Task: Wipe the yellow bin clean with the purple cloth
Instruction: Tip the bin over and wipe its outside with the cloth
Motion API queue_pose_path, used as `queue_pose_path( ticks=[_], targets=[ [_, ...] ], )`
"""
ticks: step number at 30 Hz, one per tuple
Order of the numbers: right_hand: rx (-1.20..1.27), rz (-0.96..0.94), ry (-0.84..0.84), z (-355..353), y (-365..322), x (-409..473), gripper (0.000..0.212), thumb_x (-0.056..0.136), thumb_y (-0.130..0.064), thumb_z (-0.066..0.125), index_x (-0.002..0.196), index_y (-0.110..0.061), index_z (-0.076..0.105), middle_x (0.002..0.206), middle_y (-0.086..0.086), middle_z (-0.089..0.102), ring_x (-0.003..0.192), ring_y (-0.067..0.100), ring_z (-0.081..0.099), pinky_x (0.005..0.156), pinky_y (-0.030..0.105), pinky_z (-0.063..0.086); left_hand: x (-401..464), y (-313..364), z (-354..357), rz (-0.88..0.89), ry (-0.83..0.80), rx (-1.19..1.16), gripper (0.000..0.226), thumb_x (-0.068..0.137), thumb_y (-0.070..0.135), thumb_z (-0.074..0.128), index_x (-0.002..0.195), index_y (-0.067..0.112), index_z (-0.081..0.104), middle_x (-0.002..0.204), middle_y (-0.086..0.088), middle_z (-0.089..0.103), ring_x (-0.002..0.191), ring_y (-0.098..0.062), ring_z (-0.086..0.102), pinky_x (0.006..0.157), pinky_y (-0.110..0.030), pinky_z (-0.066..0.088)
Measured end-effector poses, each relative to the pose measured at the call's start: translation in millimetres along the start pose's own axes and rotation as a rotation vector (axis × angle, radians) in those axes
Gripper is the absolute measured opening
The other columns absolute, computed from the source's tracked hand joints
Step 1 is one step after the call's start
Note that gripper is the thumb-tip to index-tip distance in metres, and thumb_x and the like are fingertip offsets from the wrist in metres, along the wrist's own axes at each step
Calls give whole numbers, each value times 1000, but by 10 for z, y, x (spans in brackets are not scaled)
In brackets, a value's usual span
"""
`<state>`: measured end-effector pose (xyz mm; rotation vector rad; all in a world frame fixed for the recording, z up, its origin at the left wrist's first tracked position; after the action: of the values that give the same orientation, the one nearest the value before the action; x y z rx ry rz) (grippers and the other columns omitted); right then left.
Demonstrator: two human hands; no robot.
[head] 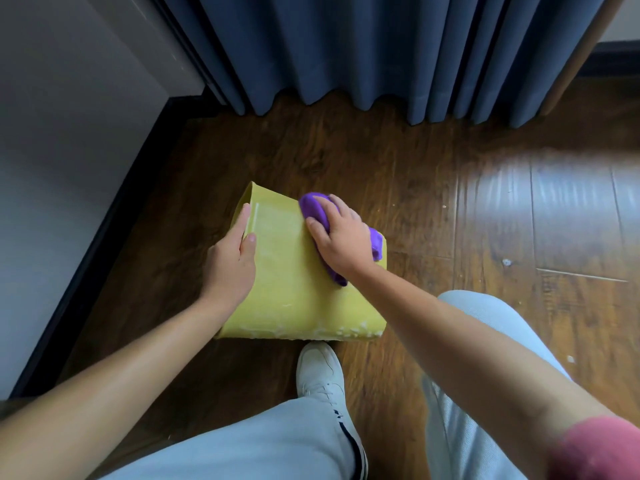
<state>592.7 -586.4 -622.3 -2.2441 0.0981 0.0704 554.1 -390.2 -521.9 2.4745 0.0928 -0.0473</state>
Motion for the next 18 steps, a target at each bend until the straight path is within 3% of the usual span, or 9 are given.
queue_pose_path(
  ticks=[2,4,6,8,10,11,13,15,18],
  targets=[
    [-33,63,-7,-38,299,-15,52,101,-57,43,148,-37,50,162,-6,42,146,27,41,110,54,39,9,-59,-25,-39,-15,-7,53,111,21,41,161,31,28,120,-13,70,71,-24,58,65,-41,54],
    [-48,114,-3,-96,545,-33,50,100,-58,42,144,-37,51,157,-8,48,141,28,45,104,52,45,12,-99,-39,-63,-27,-26,53,111,21,41,161,32,27,130,-7,68,84,-31,65,75,-43,58],
    [10,177,-2,-136,722,-31,48,99,-56,43,141,-35,53,150,-8,52,134,30,50,99,49,49,12,-102,-41,-66,-29,-45,53,111,21,41,160,34,28,138,7,61,88,-21,67,82,-39,61],
    [73,275,-15,-148,843,-16,47,99,-53,44,142,-36,53,150,-5,50,129,31,52,97,48,52,32,-122,-34,-74,-27,-53,53,111,22,42,160,35,28,137,7,62,76,-7,61,72,-27,55],
    [105,376,-20,-156,954,-18,48,97,-49,43,143,-36,52,153,-1,47,125,33,55,96,46,51,54,-130,-22,-82,-31,-67,53,111,22,42,160,36,29,138,6,63,82,-5,63,76,-27,56],
    [127,427,-22,-155,1011,-29,49,98,-46,43,144,-35,51,152,2,47,123,33,56,96,44,50,62,-127,-20,-81,-36,-69,52,111,23,42,160,36,29,131,6,66,78,-5,61,73,-27,55],
    [208,532,-25,-164,1127,-37,48,99,-38,42,147,-31,50,144,8,54,121,34,58,93,39,46,76,-126,-25,-79,-40,-62,52,111,23,41,159,36,30,95,3,70,58,-10,46,58,-27,41],
    [282,641,-57,-213,1205,-40,47,100,-31,43,146,-27,52,138,10,61,122,33,58,94,35,43,77,-121,-39,-79,-35,-56,51,111,22,42,159,36,31,70,6,58,54,-14,37,53,-30,33],
    [305,722,-22,-368,1252,-57,45,97,-25,49,141,-26,58,135,9,65,119,31,59,94,32,44,75,-101,-42,-69,-36,-49,51,110,22,42,158,36,31,69,9,56,52,-13,36,52,-31,32]
  ],
)
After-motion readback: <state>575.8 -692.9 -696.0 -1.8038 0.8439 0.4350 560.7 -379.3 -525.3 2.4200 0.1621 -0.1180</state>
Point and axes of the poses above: each hand's wrist, its own x-axis towards the middle knuckle, its own z-axis out of the palm, y = z × x, the point moved 6 cm from there along x, towards the middle knuckle
